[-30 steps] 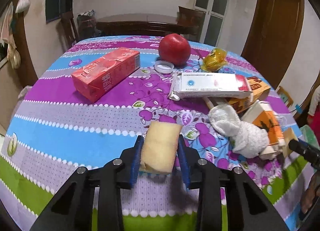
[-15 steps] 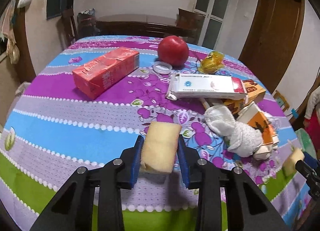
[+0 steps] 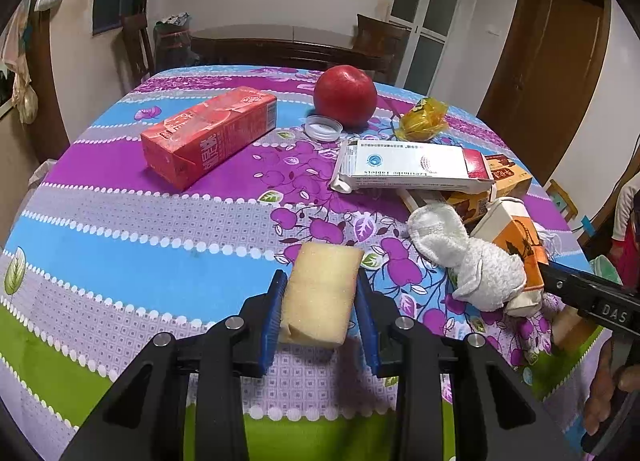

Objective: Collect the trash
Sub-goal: 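Grasp the orange paper cup with the right tool, then carry the sponge and orange cup in both tools over the green bin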

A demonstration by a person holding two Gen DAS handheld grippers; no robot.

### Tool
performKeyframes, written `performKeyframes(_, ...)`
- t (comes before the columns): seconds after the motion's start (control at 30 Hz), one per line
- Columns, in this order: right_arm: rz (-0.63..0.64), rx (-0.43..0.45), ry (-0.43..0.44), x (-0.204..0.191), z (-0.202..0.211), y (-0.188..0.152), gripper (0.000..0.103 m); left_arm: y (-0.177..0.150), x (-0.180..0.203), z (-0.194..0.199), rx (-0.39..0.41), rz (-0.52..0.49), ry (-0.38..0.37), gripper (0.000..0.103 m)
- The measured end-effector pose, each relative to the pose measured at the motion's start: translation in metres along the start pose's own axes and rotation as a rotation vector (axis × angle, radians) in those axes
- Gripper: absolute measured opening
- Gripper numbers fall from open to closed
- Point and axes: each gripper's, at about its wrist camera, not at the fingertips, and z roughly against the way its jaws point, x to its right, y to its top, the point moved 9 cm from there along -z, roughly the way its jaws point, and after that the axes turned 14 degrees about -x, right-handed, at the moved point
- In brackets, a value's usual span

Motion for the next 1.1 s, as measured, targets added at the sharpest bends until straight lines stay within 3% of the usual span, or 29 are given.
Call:
performKeyframes(0.13, 0.071, 0.051, -0.049, -0.015, 0.011, -0.005, 0.029, 0.000, -0.001, 0.000, -0.001, 0.000, -0.003, 0.035)
performKeyframes(0.4, 0.114, 0.301, -0.108, -0.030, 0.122, -0.036, 0.029, 0.000, 0.001, 0.002, 0.000, -0.016, 0.003, 0.034)
performKeyframes(0.5, 0.146, 0.349, -0.096, -0.040, 0.146, -0.052, 0.030, -0.003, 0.003, 0.007, -0.001, -0.017, -0.010, 0.033)
performKeyframes(0.63, 0.177, 0.369, -0.044, -0.050, 0.162, -0.072, 0.030, -0.025, 0.000, 0.026, 0.003, -0.006, -0.009, 0.032)
performKeyframes(0.83, 0.185, 0.346, 0.073, -0.052, 0.168, -0.092, 0.030, -0.057, 0.005, 0.080, 0.079, -0.006, 0.000, 0.032)
performKeyframes(1.1, 0.167, 0.363, 0.037, -0.020, 0.190, -0.114, 0.030, -0.063, 0.092, 0.135, 0.176, -0.152, -0.040, 0.032)
